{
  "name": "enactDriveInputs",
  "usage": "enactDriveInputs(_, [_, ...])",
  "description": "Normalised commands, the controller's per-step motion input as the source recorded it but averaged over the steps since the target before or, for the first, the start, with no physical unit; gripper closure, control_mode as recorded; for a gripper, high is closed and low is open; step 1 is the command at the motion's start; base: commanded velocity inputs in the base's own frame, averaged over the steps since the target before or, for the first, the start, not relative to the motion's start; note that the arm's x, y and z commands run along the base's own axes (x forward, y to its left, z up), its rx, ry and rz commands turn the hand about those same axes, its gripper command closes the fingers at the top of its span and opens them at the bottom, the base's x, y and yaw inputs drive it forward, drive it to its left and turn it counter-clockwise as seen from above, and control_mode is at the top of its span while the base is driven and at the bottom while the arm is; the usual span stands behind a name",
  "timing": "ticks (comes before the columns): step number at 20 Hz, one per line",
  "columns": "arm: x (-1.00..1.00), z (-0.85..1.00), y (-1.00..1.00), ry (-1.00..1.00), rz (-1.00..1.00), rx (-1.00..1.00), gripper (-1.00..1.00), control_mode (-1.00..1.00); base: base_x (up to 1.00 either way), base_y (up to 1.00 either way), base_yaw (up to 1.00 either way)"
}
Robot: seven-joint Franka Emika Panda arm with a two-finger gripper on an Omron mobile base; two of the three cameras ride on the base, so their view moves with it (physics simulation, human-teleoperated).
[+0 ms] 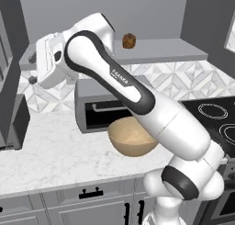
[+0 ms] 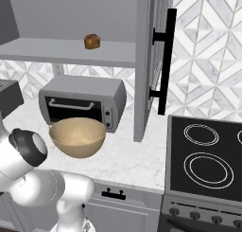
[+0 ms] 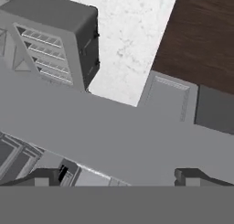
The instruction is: Open the cabinet, pick up the bread from the cabinet and place it in the basket. Then move the basket to the dining counter.
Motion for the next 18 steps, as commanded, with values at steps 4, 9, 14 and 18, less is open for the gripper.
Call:
enactDriveInputs(4, [0.37,-0.17,-0.98,-0.11,0.05,0.0,-1.0,-1.0,0.0,0.0,0.0])
enactDriveInputs(9, [0.17,-0.11,-0.83,-0.11,0.07,-0.06,-1.0,-1.0,0.0,0.0,0.0])
enactDriveInputs(14, [-0.02,-0.48,-0.53,-0.22,0.14,-0.51,-1.0,-1.0,0.0,0.0,0.0])
enactDriveInputs(18, [-0.09,-0.31,-0.62,-0.3,0.16,-0.59,-1.0,-1.0,0.0,0.0,0.0])
